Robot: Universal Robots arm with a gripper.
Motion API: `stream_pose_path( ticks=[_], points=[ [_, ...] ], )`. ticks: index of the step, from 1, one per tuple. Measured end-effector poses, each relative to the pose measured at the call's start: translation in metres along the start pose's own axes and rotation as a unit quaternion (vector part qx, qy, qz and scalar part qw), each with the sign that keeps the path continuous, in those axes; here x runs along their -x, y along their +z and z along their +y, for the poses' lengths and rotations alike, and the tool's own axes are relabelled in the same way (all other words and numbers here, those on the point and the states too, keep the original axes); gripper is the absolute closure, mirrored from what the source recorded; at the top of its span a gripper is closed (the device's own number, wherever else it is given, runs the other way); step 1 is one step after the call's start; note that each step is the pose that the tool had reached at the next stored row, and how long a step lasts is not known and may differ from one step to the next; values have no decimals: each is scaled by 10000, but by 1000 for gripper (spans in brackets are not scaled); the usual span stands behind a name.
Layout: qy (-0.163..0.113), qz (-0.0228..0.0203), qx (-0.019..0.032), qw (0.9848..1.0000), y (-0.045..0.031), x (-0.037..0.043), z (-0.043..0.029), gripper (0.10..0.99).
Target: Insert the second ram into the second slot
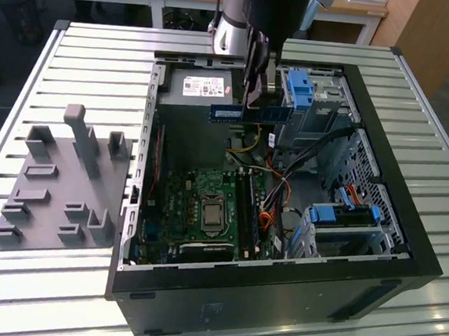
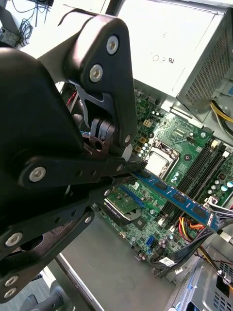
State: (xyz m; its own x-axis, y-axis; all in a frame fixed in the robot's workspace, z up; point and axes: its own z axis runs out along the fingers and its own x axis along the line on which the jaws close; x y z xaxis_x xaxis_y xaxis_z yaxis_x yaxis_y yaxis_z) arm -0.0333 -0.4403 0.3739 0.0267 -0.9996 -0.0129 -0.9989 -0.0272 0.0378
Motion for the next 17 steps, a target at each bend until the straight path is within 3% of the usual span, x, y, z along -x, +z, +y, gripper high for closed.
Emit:
stream_pose_path(
  ticks=[17],
  points=[
    [0,0,0,10000,-1,-58,1,949]
  ],
)
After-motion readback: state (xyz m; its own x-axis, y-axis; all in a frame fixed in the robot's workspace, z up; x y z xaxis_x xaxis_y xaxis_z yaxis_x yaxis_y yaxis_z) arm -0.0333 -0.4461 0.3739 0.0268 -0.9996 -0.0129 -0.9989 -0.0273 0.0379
